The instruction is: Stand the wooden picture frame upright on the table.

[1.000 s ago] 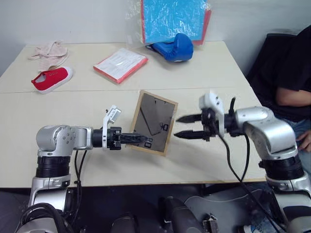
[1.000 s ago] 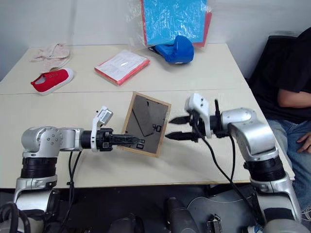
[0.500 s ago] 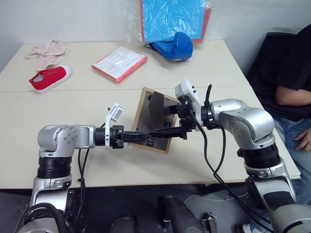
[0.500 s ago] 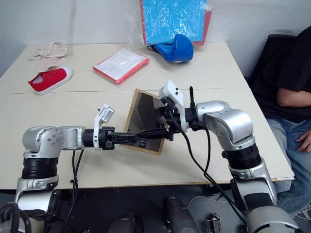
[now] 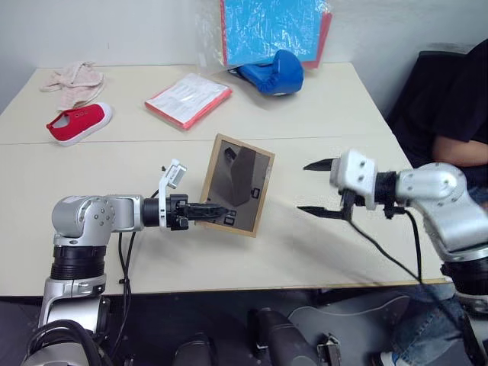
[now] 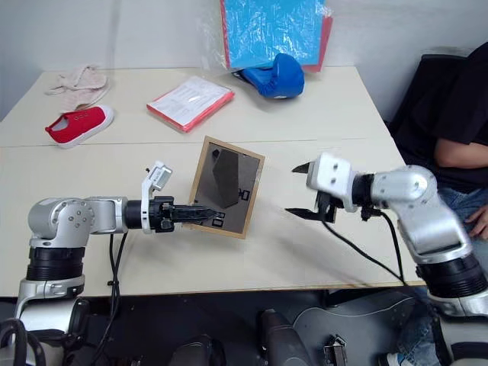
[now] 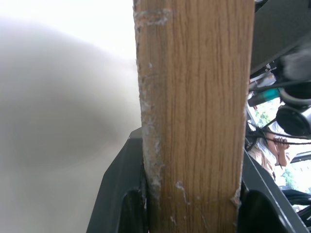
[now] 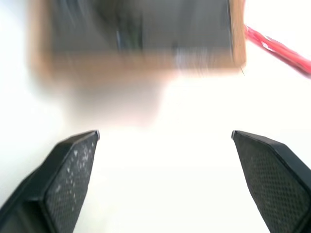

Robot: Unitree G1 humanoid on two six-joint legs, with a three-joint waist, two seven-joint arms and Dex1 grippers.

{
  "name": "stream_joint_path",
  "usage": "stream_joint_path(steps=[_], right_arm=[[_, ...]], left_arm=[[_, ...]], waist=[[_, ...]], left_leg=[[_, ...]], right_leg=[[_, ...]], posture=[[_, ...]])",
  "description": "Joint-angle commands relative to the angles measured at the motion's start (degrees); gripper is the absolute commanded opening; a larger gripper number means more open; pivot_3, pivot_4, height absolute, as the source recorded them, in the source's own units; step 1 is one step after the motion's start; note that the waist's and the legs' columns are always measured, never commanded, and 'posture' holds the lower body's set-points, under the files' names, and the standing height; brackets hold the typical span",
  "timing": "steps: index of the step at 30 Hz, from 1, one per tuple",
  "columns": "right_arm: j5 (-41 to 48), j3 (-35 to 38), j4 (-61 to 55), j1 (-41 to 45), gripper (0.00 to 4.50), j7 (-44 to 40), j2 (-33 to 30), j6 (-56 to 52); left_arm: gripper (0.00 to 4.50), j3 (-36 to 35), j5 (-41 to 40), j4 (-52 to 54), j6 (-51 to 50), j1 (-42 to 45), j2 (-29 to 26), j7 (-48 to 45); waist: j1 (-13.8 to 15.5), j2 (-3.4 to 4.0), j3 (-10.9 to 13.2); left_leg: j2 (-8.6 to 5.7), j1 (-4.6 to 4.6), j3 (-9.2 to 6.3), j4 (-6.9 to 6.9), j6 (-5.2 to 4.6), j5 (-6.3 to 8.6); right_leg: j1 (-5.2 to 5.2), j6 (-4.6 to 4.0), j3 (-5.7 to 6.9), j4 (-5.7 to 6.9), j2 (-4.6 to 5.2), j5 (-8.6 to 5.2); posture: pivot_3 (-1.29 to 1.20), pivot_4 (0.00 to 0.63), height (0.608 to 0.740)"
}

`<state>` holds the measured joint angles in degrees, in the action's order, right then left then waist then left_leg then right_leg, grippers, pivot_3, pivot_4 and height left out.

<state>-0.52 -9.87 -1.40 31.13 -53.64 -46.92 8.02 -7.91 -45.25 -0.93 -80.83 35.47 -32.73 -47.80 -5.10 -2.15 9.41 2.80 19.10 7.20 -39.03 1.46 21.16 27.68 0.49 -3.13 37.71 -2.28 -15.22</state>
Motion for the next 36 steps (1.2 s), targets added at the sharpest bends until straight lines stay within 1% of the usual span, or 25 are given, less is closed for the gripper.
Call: stream_joint_path(steps=[1, 3, 4, 6, 8, 11, 15, 17, 19, 20, 22, 23, 26, 27, 30, 31, 32, 33, 34, 35, 36], right_arm=[[-21.05, -2.44, 9.85, 4.06, 4.50, 19.86, 1.64, 34.79], [-32.22, -3.76, 15.14, 7.13, 4.50, 30.96, 2.56, 44.09], [-37.66, -4.61, 17.48, 9.41, 4.50, 37.46, 3.78, 46.62], [-45.65, -5.98, 20.73, 12.93, 4.50, 47.57, 5.53, 49.19], [-50.59, -7.32, 23.96, 16.10, 4.50, 55.34, 7.71, 50.21], [-56.96, -10.79, 29.35, 20.42, 3.90, 63.32, 10.44, 48.76], [-62.66, -14.97, 34.11, 23.90, 2.51, 72.70, 11.46, 48.67], [-64.68, -16.46, 34.77, 24.64, 2.16, 77.30, 11.16, 48.86], [-65.28, -17.29, 35.59, 25.64, 1.93, 80.21, 11.21, 49.06], [-65.17, -17.60, 36.05, 26.24, 1.76, 81.09, 11.22, 49.26], [-65.04, -18.31, 36.77, 27.40, 1.25, 82.13, 11.03, 49.65], [-65.10, -18.70, 36.99, 27.82, 1.22, 82.57, 10.86, 49.73], [-64.11, -19.25, 37.94, 29.00, 1.22, 82.17, 10.43, 51.04], [-63.28, -19.20, 38.41, 29.33, 1.22, 81.41, 10.21, 51.86], [-58.68, -18.97, 40.89, 30.13, 1.22, 77.24, 9.85, 55.52], [-52.99, -19.03, 43.71, 30.17, 1.22, 72.61, 10.47, 57.94], [-45.26, -19.21, 46.65, 29.89, 1.22, 66.47, 11.48, 59.68], [-29.91, -19.89, 46.26, 27.58, 1.22, 53.95, 12.98, 56.69], [-18.72, -20.27, 45.48, 25.82, 1.22, 44.57, 13.99, 54.02], [-5.44, -19.65, 40.63, 22.93, 1.22, 32.63, 15.06, 45.82], [3.34, -18.89, 36.88, 21.00, 1.22, 24.31, 15.59, 39.76]], left_arm=[[1.28, -0.77, -3.00, 1.18, -0.66, 2.34, -0.64, -1.70], [1.28, -0.90, -3.54, 0.89, -1.48, 2.97, -0.54, -1.76], [1.28, -0.82, -3.95, 0.87, -2.24, 3.34, -0.69, -1.94], [1.28, -0.50, -4.57, 0.99, -3.28, 3.82, -1.10, -2.27], [1.28, -0.35, -5.18, 1.32, -3.97, 4.12, -1.53, -2.55], [1.28, 0.18, -5.25, 1.39, -3.74, 4.36, -2.31, -3.15], [1.28, -0.20, -5.33, 1.44, -3.53, 4.50, -2.89, -2.94], [1.28, -1.34, -5.78, 0.81, -4.35, 4.82, -3.11, -2.59], [2.04, -3.70, -6.48, -0.15, -5.98, 5.40, -3.47, -1.57], [2.30, -4.54, -6.77, 0.17, -6.28, 5.26, -4.08, -1.36], [2.89, -6.68, -7.91, 1.85, -6.86, 4.26, -5.91, -1.39], [3.24, -7.59, -8.51, 2.45, -7.23, 3.86, -6.56, -1.31], [4.24, -11.32, -9.66, 6.84, -5.89, 0.74, -10.43, -1.61], [4.47, -13.86, -9.94, 9.31, -4.73, -1.48, -12.60, -1.90], [4.50, -21.73, -10.21, 17.26, 0.48, -8.23, -18.36, -3.46], [4.50, -24.69, -10.66, 20.03, 2.38, -10.42, -19.40, -4.08], [4.50, -27.43, -10.75, 22.70, 4.48, -12.97, -20.40, -4.97], [4.50, -29.92, -9.59, 26.31, 8.24, -16.52, -21.18, -6.56], [4.50, -31.40, -8.81, 28.72, 10.95, -19.07, -21.63, -7.56], [4.50, -32.65, -8.47, 30.69, 12.74, -21.22, -21.74, -7.62], [4.50, -33.33, -8.54, 31.86, 13.92, -22.64, -21.73, -7.37]], waist=[[-0.12, 0.02, 0.03], [-0.25, 0.01, 0.07], [-0.27, -0.01, 0.09], [-0.43, -0.01, 0.09], [-0.58, -0.01, 0.09], [-0.71, -0.01, 0.09], [-0.71, 0.00, 0.09], [-0.72, 0.00, 0.09], [-0.74, 0.00, 0.09], [-0.85, 0.00, 0.09], [-1.29, 0.00, 0.09], [-1.44, 0.00, 0.09], [-1.90, 0.00, 0.10], [-1.95, 0.00, 0.10], [-2.68, -0.02, 0.10], [-2.77, -0.02, 0.11], [-2.81, -0.05, 0.12], [-2.81, -0.09, 0.14], [-2.83, -0.18, 0.18], [-2.75, -0.21, 0.19], [-2.63, -0.21, 0.19]], left_leg=[[0.00, -0.03, 0.00, 0.01, 0.02, -0.01], [0.00, -0.02, -0.01, 0.02, 0.06, -0.03], [-0.01, -0.02, 0.00, 0.00, 0.08, -0.04], [0.01, -0.03, 0.01, -0.01, 0.10, -0.05], [0.01, -0.10, 0.02, 0.01, 0.13, -0.07], [0.02, -0.14, 0.01, 0.01, 0.17, -0.09], [0.01, -0.16, 0.04, 0.00, 0.16, -0.09], [0.01, -0.16, 0.04, 0.01, 0.16, -0.09], [0.01, -0.16, 0.04, 0.00, 0.16, -0.09], [0.00, -0.16, 0.04, 0.00, 0.16, -0.09], [0.00, -0.17, 0.04, 0.02, 0.17, -0.09], [0.00, -0.18, 0.03, 0.04, 0.17, -0.09], [-0.01, -0.23, 0.00, 0.10, 0.19, -0.10], [-0.01, -0.24, -0.03, 0.11, 0.19, -0.10], [-0.01, -0.25, -0.06, 0.14, 0.20, -0.10], [-0.01, -0.24, -0.09, 0.14, 0.20, -0.10], [-0.01, -0.24, -0.09, 0.15, 0.20, -0.10], [-0.02, -0.28, -0.09, 0.15, 0.20, -0.09], [-0.02, -0.40, -0.11, 0.18, 0.20, -0.09], [0.00, -0.70, -0.10, 0.39, 0.20, -0.10], [-0.01, -0.93, -0.15, 0.43, 0.21, -0.09]], right_leg=[[0.03, 0.00, -0.02, 0.03, -0.01, 0.00], [0.07, -0.01, -0.09, 0.09, -0.05, 0.00], [0.12, -0.01, -0.11, 0.11, -0.04, 0.00], [0.13, -0.02, -0.12, 0.13, -0.04, 0.00], [0.13, -0.05, -0.13, 0.17, -0.04, -0.01], [0.13, -0.10, -0.13, 0.21, -0.05, -0.03], [0.12, -0.11, -0.15, 0.24, -0.04, -0.04], [0.12, -0.12, -0.15, 0.22, -0.04, -0.05], [0.12, -0.12, -0.15, 0.23, -0.04, -0.05], [0.12, -0.12, -0.15, 0.23, -0.04, -0.05], [0.12, -0.12, -0.15, 0.25, -0.05, -0.05], [0.12, -0.13, -0.15, 0.25, -0.05, -0.05], [0.12, -0.13, -0.19, 0.26, -0.07, -0.05], [0.12, -0.15, -0.19, 0.26, -0.06, -0.06], [0.12, -0.18, -0.18, 0.25, -0.06, -0.08], [0.12, -0.18, -0.17, 0.25, -0.06, -0.08], [0.11, -0.18, -0.16, 0.23, -0.06, -0.08], [0.07, -0.18, -0.15, 0.20, -0.06, -0.08], [-0.06, -0.18, -0.14, 0.15, -0.06, -0.08], [-0.31, -0.19, -0.14, 0.08, -0.07, -0.08], [-0.53, -0.24, -0.13, 0.08, -0.07, -0.12]], posture=[[0.00, 0.150, 0.740], [0.00, 0.150, 0.740], [0.00, 0.150, 0.740], [0.00, 0.150, 0.740], [0.00, 0.150, 0.740], [0.00, 0.150, 0.740], [0.00, 0.150, 0.740], [0.00, 0.150, 0.740], [0.00, 0.150, 0.740], [0.00, 0.150, 0.740], [0.00, 0.150, 0.740], [0.00, 0.150, 0.740], [0.00, 0.150, 0.740], [0.00, 0.150, 0.740], [0.00, 0.150, 0.740], [0.00, 0.150, 0.740], [0.00, 0.150, 0.740], [0.00, 0.150, 0.740], [0.00, 0.150, 0.740], [0.00, 0.150, 0.740], [0.00, 0.150, 0.740]])
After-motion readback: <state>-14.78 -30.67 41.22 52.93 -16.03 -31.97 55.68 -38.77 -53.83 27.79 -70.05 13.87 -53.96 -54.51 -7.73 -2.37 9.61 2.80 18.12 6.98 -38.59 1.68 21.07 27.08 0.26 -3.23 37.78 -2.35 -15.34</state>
